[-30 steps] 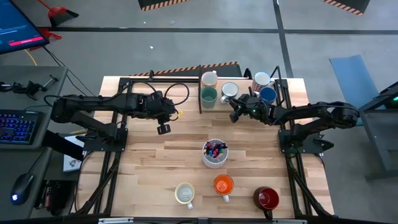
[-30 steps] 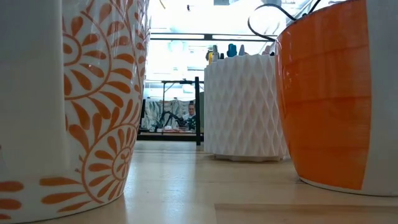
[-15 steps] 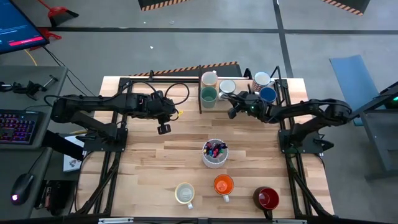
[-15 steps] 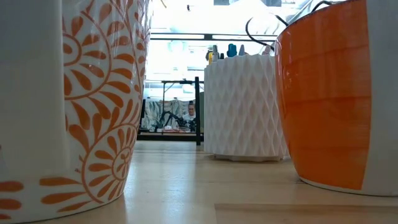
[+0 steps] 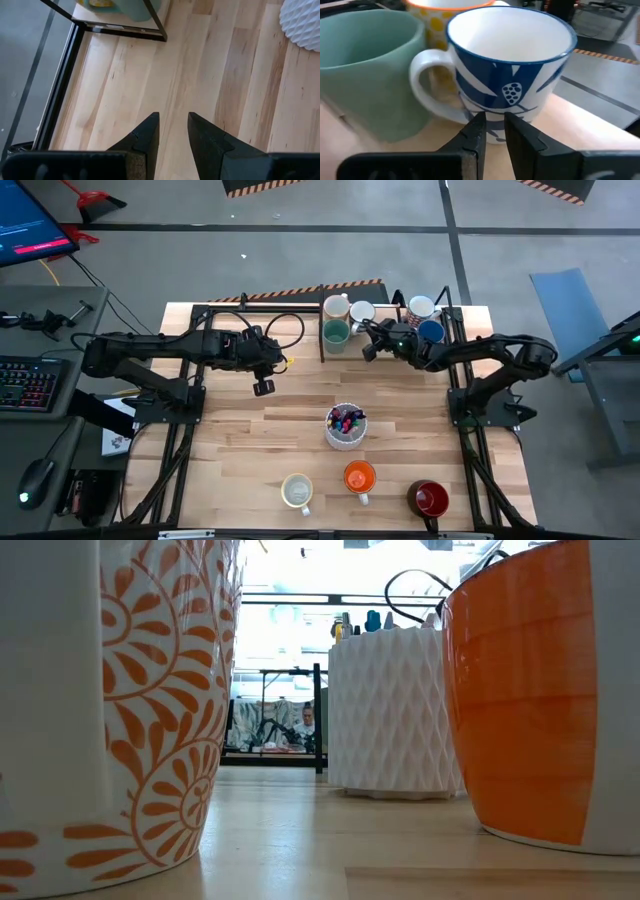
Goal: Place coffee mugs
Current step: Put the blue patterned mug on the shelf
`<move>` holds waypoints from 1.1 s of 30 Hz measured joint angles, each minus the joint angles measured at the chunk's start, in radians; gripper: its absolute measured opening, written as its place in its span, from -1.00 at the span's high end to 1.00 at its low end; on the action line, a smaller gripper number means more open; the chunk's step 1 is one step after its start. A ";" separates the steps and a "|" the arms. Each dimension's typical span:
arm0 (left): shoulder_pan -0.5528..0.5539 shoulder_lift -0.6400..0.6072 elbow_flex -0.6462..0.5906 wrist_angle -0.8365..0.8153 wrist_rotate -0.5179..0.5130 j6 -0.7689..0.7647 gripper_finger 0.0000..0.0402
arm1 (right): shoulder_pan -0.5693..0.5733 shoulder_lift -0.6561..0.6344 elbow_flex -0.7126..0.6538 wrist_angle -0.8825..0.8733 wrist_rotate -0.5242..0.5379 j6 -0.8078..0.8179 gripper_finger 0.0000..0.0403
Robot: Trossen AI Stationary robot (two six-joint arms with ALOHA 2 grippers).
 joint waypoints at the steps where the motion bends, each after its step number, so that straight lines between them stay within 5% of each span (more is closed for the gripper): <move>1: 0.000 0.000 0.000 0.000 0.000 -0.001 0.55 | -0.003 0.003 0.002 0.000 0.008 0.000 0.70; 15: 0.000 0.000 0.000 0.000 0.000 -0.001 0.55 | 0.010 0.007 0.003 -0.086 -0.130 0.057 0.71; 33: 0.000 0.000 -0.032 0.003 0.000 -0.010 0.55 | -0.015 0.007 0.003 -0.016 -0.098 0.023 0.71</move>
